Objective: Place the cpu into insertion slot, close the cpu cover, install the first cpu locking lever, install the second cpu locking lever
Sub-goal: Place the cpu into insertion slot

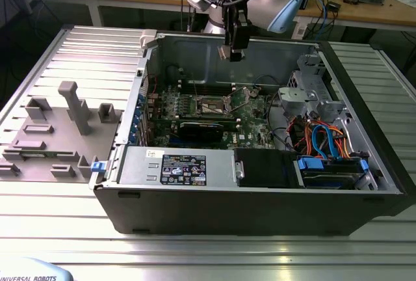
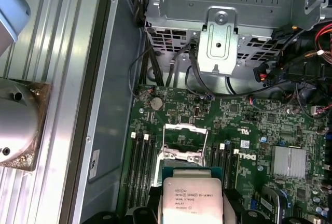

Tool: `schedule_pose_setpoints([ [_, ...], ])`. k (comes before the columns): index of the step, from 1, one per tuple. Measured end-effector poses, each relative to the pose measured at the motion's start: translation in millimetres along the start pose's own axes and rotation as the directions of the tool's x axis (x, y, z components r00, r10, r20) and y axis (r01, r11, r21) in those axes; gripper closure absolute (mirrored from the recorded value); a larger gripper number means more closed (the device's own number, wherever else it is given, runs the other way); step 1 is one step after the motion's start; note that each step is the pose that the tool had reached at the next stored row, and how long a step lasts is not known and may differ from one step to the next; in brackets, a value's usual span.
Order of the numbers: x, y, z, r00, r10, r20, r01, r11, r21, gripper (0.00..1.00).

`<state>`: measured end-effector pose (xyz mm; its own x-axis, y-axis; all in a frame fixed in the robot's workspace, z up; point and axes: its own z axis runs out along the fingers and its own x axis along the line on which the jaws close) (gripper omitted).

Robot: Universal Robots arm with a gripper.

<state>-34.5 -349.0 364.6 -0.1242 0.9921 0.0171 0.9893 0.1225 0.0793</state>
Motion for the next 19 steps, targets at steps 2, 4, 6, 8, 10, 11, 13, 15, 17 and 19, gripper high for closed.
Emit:
schedule_pose_setpoints([
  [2, 0.0, 0.0, 0.0, 1.0000, 0.000, 0.0001, 0.000, 1.0000, 0.0001, 0.46],
  [4, 0.0, 0.0, 0.0, 1.0000, 0.000, 0.0002, 0.000, 1.0000, 0.0001, 0.46],
  [6, 0.0, 0.0, 0.0, 1.0000, 0.001, 0.0002, -0.001, 1.0000, 0.0001, 0.46],
  [8, 0.0, 0.0, 0.0, 1.0000, 0.006, 0.0006, -0.006, 1.0000, -0.0001, 0.46],
  [10, 0.0, 0.0, 0.0, 0.9998, 0.021, 0.0018, -0.021, 0.9998, -0.0003, 0.46],
  [11, 0.0, 0.0, 0.0, 0.9987, 0.050, 0.0041, -0.050, 0.9988, -0.0009, 0.46],
  [13, 0.0, 0.0, 0.1, 0.9973, 0.073, 0.0070, -0.073, 0.9974, -0.0013, 0.46],
  [15, 0.0, 0.0, 0.0, 0.9973, 0.074, 0.0073, -0.074, 0.9973, -0.0014, 0.46],
  [17, 0.0, 0.0, 0.0, 0.9972, 0.074, 0.0073, -0.074, 0.9973, -0.0013, 0.46],
  [19, 0.0, 0.0, 0.0, 0.9972, 0.074, 0.0074, -0.074, 0.9972, -0.0013, 0.46],
])
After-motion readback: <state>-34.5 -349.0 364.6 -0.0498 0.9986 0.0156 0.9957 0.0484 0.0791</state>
